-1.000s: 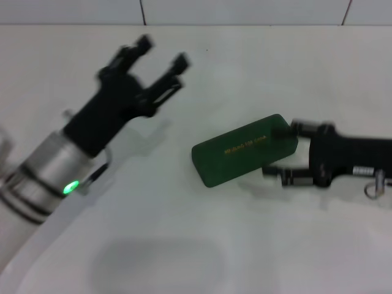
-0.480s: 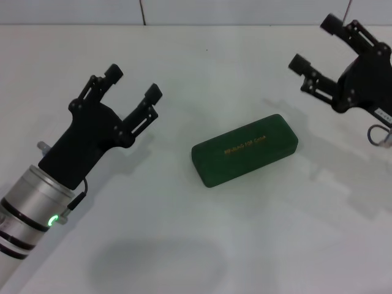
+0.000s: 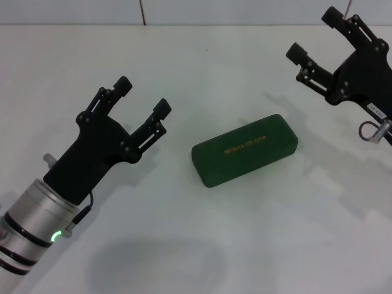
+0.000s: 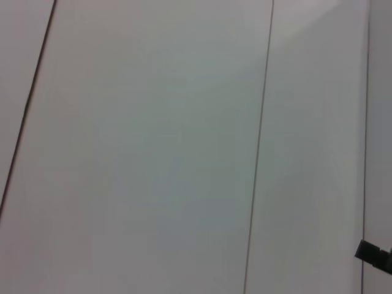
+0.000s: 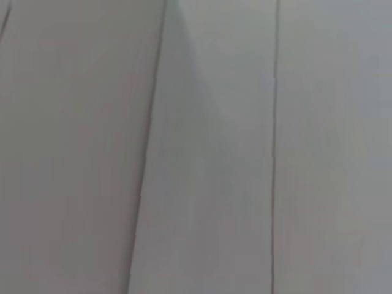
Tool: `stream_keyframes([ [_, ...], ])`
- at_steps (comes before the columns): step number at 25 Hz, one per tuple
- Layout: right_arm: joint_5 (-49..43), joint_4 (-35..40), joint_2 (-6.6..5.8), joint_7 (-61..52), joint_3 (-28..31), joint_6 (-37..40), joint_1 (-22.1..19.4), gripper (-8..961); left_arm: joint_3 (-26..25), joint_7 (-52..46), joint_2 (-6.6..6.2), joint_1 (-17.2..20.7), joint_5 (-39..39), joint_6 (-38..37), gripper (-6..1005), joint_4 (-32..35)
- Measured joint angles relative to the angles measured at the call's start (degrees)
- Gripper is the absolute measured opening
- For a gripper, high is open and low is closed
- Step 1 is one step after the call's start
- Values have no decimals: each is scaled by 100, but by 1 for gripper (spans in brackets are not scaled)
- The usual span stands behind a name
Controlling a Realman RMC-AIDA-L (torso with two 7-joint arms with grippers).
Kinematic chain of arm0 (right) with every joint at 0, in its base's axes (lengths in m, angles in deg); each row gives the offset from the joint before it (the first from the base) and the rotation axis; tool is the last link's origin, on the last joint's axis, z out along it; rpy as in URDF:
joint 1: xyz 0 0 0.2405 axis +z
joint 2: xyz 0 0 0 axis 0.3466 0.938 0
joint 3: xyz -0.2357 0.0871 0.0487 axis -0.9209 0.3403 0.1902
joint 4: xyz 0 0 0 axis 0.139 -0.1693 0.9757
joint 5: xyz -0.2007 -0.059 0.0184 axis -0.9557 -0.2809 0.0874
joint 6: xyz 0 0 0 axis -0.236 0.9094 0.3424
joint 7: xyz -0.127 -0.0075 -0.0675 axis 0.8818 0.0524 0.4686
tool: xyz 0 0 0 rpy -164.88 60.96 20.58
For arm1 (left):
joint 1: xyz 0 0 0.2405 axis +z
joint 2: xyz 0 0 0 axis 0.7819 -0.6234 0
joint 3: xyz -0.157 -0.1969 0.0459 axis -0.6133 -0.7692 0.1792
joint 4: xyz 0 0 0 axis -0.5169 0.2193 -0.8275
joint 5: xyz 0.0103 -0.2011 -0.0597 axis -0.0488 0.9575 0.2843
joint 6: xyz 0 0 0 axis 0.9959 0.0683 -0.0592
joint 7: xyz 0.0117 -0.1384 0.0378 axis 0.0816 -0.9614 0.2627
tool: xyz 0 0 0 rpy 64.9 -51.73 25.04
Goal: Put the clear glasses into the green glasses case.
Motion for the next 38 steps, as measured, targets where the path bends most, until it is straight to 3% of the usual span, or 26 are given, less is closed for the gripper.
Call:
stream_keyframes([
  [13,-6,-278,0,79,643,-424,18,853,-25,47,-4,-112,34,-15,863,-28],
  [21,24,-198,1,612,671,-917,90,854,-27,1202,-4,-120,63,113,861,-33],
  [25,41,-256,0,663,1085,-977,75,850,-22,941,-4,-95,391,148,860,-5],
  [29,-205,-164,-8,475,1011,-995,31,845,304,253,-96,-336,420,77,860,-35],
  [32,-1175,977,-144,-996,97,-1437,-66,845,488,-448,-348,-861,-456,-191,860,-320],
  [35,-2043,2043,-414,-2628,-708,-1397,-237,844,495,-912,-560,-1200,-1238,-603,860,-628],
  [36,-2264,2189,-496,-2921,-830,-1170,-255,844,497,-940,-583,-1243,-1373,-703,860,-701],
  [38,-2437,2289,-545,-3079,-900,-972,-284,844,489,-950,-604,-1268,-1524,-830,860,-811],
])
